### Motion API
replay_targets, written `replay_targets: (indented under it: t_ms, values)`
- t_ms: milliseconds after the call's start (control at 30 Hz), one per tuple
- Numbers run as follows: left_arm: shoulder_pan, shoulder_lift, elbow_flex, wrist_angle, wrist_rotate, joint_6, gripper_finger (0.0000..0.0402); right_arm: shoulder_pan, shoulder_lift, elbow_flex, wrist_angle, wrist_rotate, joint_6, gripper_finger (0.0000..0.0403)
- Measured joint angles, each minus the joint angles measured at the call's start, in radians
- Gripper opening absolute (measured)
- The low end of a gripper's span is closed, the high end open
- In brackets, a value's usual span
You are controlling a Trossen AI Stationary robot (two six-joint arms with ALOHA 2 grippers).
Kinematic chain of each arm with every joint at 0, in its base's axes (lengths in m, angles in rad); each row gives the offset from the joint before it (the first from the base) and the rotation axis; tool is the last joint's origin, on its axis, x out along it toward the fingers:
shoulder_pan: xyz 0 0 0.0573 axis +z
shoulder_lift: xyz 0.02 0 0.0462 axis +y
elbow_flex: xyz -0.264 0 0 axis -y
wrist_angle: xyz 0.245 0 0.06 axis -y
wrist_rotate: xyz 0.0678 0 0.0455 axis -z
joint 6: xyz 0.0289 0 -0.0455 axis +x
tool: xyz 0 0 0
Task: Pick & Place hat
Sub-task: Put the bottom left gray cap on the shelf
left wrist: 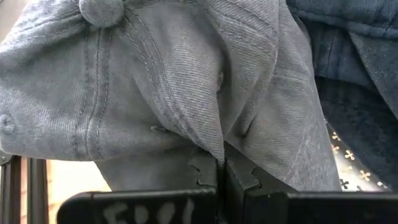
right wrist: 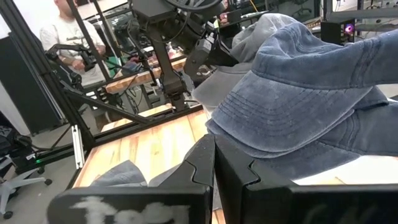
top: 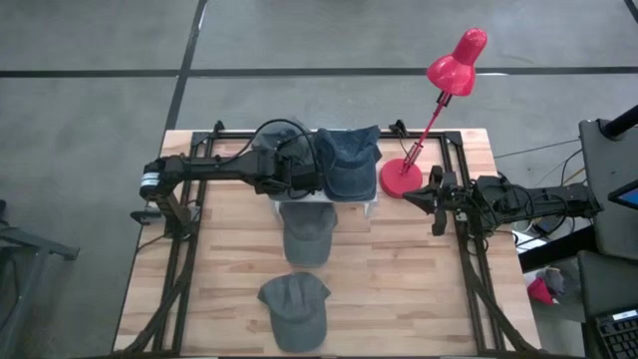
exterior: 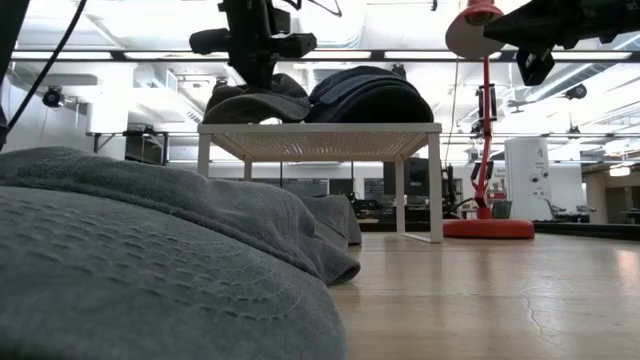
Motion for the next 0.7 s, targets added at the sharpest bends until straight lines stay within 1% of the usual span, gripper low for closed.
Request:
replay_targets:
  t_ms: [400,700]
  values:
    - [0.000,0.000,0.000,0.025,0.003,0.025,0.0000,0.000,0.000,0.000,0.001,0.000,0.007,0.0008]
    - [0.000,0.000,0.000,-0.019,0.003,0.001,0.0000,0.000,0.000,0.000,0.000,0.000,0.007,0.0008]
